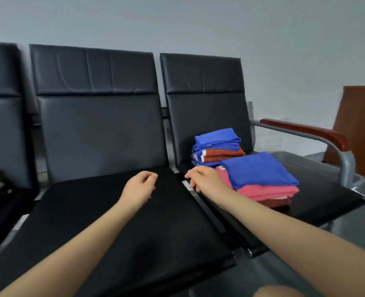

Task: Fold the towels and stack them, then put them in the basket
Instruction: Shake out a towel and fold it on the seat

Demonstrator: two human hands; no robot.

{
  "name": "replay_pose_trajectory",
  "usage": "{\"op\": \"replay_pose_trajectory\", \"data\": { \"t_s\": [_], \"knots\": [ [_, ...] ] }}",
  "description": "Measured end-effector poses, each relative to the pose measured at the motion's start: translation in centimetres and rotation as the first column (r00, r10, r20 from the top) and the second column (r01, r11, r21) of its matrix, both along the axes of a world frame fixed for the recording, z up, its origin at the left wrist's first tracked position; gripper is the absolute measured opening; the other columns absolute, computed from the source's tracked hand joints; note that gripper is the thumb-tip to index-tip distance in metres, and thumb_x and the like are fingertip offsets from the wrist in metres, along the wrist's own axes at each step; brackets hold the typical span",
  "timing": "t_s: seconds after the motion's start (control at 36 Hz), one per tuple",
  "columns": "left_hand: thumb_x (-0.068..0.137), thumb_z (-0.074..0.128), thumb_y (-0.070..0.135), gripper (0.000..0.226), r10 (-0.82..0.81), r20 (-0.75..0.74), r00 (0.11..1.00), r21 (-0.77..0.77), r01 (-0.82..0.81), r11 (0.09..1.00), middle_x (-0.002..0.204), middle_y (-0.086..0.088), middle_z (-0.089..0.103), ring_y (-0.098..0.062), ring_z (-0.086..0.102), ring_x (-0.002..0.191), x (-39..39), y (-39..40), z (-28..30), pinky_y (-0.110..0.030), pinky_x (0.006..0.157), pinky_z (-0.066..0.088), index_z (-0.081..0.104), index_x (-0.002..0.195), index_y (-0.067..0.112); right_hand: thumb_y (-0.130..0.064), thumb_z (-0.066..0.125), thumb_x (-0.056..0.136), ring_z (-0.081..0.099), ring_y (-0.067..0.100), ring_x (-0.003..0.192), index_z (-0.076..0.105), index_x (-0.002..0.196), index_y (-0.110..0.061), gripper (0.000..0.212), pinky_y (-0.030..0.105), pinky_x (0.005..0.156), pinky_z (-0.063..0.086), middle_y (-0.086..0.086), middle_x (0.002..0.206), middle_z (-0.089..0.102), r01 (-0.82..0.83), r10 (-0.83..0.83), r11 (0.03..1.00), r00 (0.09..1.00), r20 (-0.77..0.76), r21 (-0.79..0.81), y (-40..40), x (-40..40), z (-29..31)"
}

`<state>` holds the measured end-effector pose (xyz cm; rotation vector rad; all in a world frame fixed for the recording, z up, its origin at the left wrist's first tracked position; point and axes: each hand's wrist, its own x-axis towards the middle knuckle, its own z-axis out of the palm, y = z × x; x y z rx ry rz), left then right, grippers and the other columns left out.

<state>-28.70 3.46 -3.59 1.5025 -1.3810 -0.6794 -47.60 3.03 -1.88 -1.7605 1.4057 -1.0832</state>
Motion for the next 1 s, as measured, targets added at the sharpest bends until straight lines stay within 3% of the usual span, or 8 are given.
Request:
{"op": "replay_pose_trajectory", "data": {
  "t_s": [0.14, 0.28, 0.42, 0.56, 0.69, 0.81, 0.94, 1.0],
  "knots": [
    [0.101, 0.042, 0.027, 0.035, 0.169, 0.060, 0.984, 0.020, -0.171, 0.985, 0.072, 0.000, 0.057, -0.015, 0.048, 0.057, 11.2, 3.8, -1.0, -0.026, 0.055, 0.040, 0.068, 0.079, 0.020, -0.021, 0.051, 0.095, 0.050, 0.007, 0.055, 0.063, 0.076, -0.019, 0.023, 0.017, 0.051, 0.034, -0.007, 0.065, 0.060, -0.199, 0.210, 0.961, 0.977, -0.041, 0.190, 1.7, 10.1, -3.4],
    [0.100, 0.043, 0.025, 0.040, 0.376, 0.108, 0.920, 0.023, -0.380, 0.925, 0.062, 0.002, 0.057, -0.017, 0.048, 0.052, 22.1, 8.9, -2.1, -0.029, 0.057, 0.041, 0.065, 0.068, 0.021, -0.020, 0.051, 0.093, 0.051, 0.009, 0.057, 0.063, 0.074, -0.018, 0.023, 0.021, 0.052, 0.036, -0.006, 0.066, 0.060, -0.316, 0.339, 0.916, 0.939, -0.054, 0.247, 2.7, 19.5, -4.8],
    [0.101, 0.042, 0.023, 0.032, 0.556, -0.031, 0.831, 0.064, -0.553, 0.830, 0.070, -0.003, 0.055, -0.016, 0.046, 0.056, 29.9, 13.6, -1.9, -0.024, 0.051, 0.038, 0.063, 0.081, 0.012, -0.016, 0.052, 0.093, 0.048, 0.009, 0.053, 0.063, 0.074, -0.015, 0.023, 0.020, 0.050, 0.035, -0.003, 0.065, 0.059, -0.400, 0.413, 0.883, 0.911, -0.001, 0.243, 3.1, 27.9, -5.6],
    [0.096, 0.044, 0.030, 0.035, 0.673, 0.027, 0.739, -0.050, -0.672, 0.739, 0.092, -0.013, 0.068, -0.033, 0.061, 0.087, 35.7, 18.4, -2.0, -0.045, 0.086, 0.050, 0.067, 0.092, 0.004, -0.011, 0.053, 0.092, 0.044, 0.011, 0.050, 0.060, 0.070, -0.015, 0.023, 0.021, 0.045, 0.031, -0.001, 0.062, 0.055, -0.454, 0.452, 0.854, 0.889, 0.072, 0.255, 3.6, 37.4, -5.8],
    [0.096, 0.048, 0.024, 0.030, 0.810, 0.059, 0.583, -0.169, -0.794, 0.584, 0.084, -0.015, 0.064, -0.023, 0.053, 0.076, 39.3, 20.9, -1.8, -0.048, 0.078, 0.045, 0.062, 0.092, -0.002, -0.018, 0.051, 0.096, 0.044, 0.012, 0.048, 0.059, 0.071, -0.015, 0.027, 0.019, 0.043, 0.031, -0.001, 0.062, 0.056, -0.488, 0.475, 0.841, 0.873, 0.115, 0.235, 4.3, 44.9, -5.4],
    [0.084, 0.046, 0.023, 0.024, 0.892, 0.075, 0.446, -0.171, -0.876, 0.452, 0.073, -0.004, 0.062, -0.022, 0.055, 0.074, 43.1, 22.5, -3.7, -0.038, 0.067, 0.043, 0.063, 0.078, 0.007, -0.030, 0.058, 0.092, 0.052, 0.017, 0.063, 0.065, 0.083, -0.009, 0.024, 0.029, 0.062, 0.042, 0.000, 0.070, 0.061, -0.538, 0.538, 0.835, 0.842, 0.041, 0.116, 5.1, 49.2, -4.4],
    [0.091, 0.051, 0.034, 0.037, 0.926, 0.185, 0.330, 0.014, -0.943, 0.334, 0.117, -0.019, 0.059, -0.040, 0.050, 0.112, 46.5, 24.3, -6.4, -0.042, 0.092, 0.038, 0.062, 0.117, 0.010, -0.039, 0.062, 0.088, 0.043, 0.014, 0.058, 0.051, 0.064, -0.018, 0.034, 0.027, 0.056, 0.036, -0.004, 0.059, 0.047, -0.577, 0.577, 0.813, 0.816, 0.025, 0.080, 6.7, 54.0, -2.5],
    [0.093, 0.051, 0.038, 0.045, 0.924, 0.150, 0.352, 0.058, -0.936, 0.347, 0.126, -0.019, 0.054, -0.038, 0.048, 0.119, 46.9, 24.8, -7.1, -0.042, 0.094, 0.039, 0.055, 0.128, 0.009, -0.052, 0.060, 0.085, 0.056, 0.021, 0.074, 0.060, 0.080, -0.015, 0.037, 0.030, 0.070, 0.046, 0.004, 0.076, 0.059, -0.581, 0.588, 0.804, 0.809, -0.020, 0.123, 7.1, 55.8, -2.1]
  ]
}}
